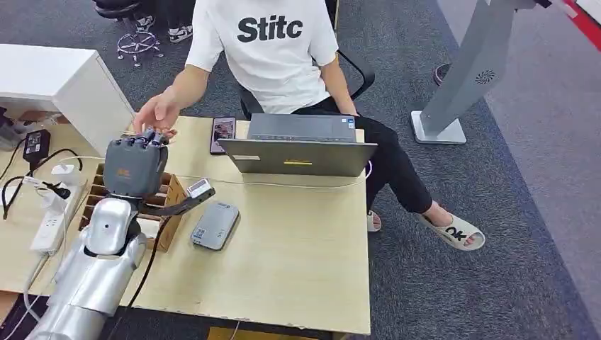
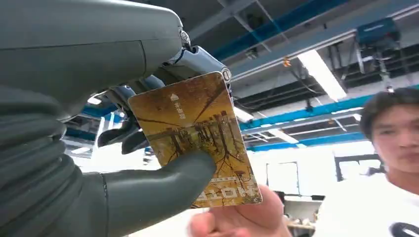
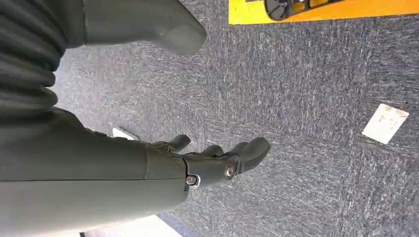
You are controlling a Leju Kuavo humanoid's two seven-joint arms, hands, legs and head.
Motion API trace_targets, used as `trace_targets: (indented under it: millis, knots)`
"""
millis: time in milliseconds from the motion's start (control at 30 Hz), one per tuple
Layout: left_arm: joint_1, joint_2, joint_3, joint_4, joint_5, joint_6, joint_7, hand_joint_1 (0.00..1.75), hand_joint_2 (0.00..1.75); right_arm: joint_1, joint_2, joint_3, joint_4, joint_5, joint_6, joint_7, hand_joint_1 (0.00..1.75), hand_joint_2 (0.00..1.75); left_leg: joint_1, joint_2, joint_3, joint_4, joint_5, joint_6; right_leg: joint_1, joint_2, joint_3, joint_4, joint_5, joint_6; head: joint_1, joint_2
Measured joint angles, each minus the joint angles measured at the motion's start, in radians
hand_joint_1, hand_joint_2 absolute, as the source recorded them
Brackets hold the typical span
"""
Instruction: Pass the card to the sensor for recognition and then transmit it.
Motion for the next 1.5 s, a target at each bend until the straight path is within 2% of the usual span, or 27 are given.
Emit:
trace_targets:
  millis: [300,333,367,500,733,867,967,1100,1233,1300,1433,1500]
  knots:
    - [-0.042,0.014,0.031,0.007,-0.018,-0.007,0.014,1.75,1.75,-0.001,0.002,-0.009,0.000,0.002,0.000,-0.003,0.00,1.75,0.000,0.000,0.000,0.000,0.000,0.000,0.000,0.000,0.000,0.000,0.000,0.000,0.000,0.000]
    - [-0.042,0.014,0.031,0.010,-0.019,-0.004,0.014,0.07,1.75,-0.001,0.002,-0.010,0.000,0.003,0.000,-0.003,0.00,1.75,0.000,0.000,0.000,0.000,0.000,0.000,0.000,0.000,0.000,0.000,0.000,0.000,0.000,0.000]
    - [-0.042,0.013,0.031,0.013,-0.019,-0.001,0.015,0.00,1.75,-0.002,0.003,-0.011,0.000,0.002,0.001,-0.003,0.00,1.75,0.000,0.000,0.000,0.000,0.000,0.000,0.000,0.000,0.000,0.000,0.000,0.000,0.000,0.000]
    - [-0.040,0.005,0.031,0.024,-0.023,0.034,0.034,0.00,1.75,-0.002,0.006,-0.018,0.000,0.002,0.003,-0.003,0.00,1.75,0.000,0.000,0.000,0.000,0.000,0.000,0.000,0.000,0.000,0.000,0.000,0.000,0.000,0.000]
    - [-0.031,-0.008,0.031,0.024,-0.023,0.055,0.033,0.00,1.75,-0.002,0.008,-0.023,0.000,0.001,-0.001,0.000,0.00,1.75,0.000,0.000,0.000,0.000,0.000,0.000,0.000,0.000,0.000,0.000,0.000,0.000,0.000,0.000]
    - [-0.007,-0.018,0.032,0.001,0.040,0.036,-0.008,0.00,1.75,-0.002,0.008,-0.030,0.000,-0.004,-0.002,0.000,0.00,1.75,0.000,0.000,0.000,0.000,0.000,0.000,0.000,0.000,0.000,0.000,0.000,0.000,0.000,0.000]
    - [0.013,-0.023,0.031,-0.032,0.078,-0.005,-0.029,0.00,1.75,-0.002,0.008,-0.042,0.000,-0.013,-0.002,-0.002,0.00,1.75,0.000,0.000,0.000,0.000,0.000,0.000,0.000,0.000,0.000,0.000,0.000,0.000,0.000,0.000]
    - [0.046,-0.026,0.031,-0.094,0.147,-0.113,-0.061,0.00,1.75,-0.002,0.008,-0.054,0.000,-0.025,-0.002,-0.008,0.00,1.75,0.000,0.000,-0.001,0.000,0.000,0.000,0.000,0.000,-0.001,0.000,0.000,0.000,0.000,0.000]
    - [0.081,-0.006,0.019,-0.161,0.261,-0.324,-0.090,0.00,1.75,-0.002,0.008,-0.078,0.000,-0.040,-0.002,-0.017,0.00,1.75,0.000,0.000,-0.001,0.000,0.000,0.000,0.000,0.000,-0.001,0.000,0.000,0.000,0.000,0.000]
    - [0.098,0.028,0.008,-0.204,0.367,-0.423,-0.114,0.00,1.75,-0.001,0.008,-0.092,0.000,-0.045,-0.003,-0.020,0.00,1.75,0.000,0.001,-0.001,0.000,0.000,0.000,0.000,0.001,-0.001,0.000,0.000,0.000,0.000,0.000]
    - [0.129,0.108,-0.004,-0.275,0.506,-0.514,-0.141,0.00,1.75,-0.001,0.008,-0.112,0.000,-0.046,-0.005,-0.027,0.00,1.75,0.000,0.001,-0.001,0.000,0.000,0.000,0.000,0.002,-0.002,0.001,0.000,0.000,0.000,0.000]
    - [0.137,0.147,-0.015,-0.306,0.534,-0.539,-0.153,0.00,1.75,0.000,0.008,-0.122,0.000,-0.048,-0.007,-0.029,0.00,1.75,0.000,0.001,-0.001,0.000,0.000,0.000,0.000,0.001,-0.002,0.001,0.000,0.000,0.000,0.000]
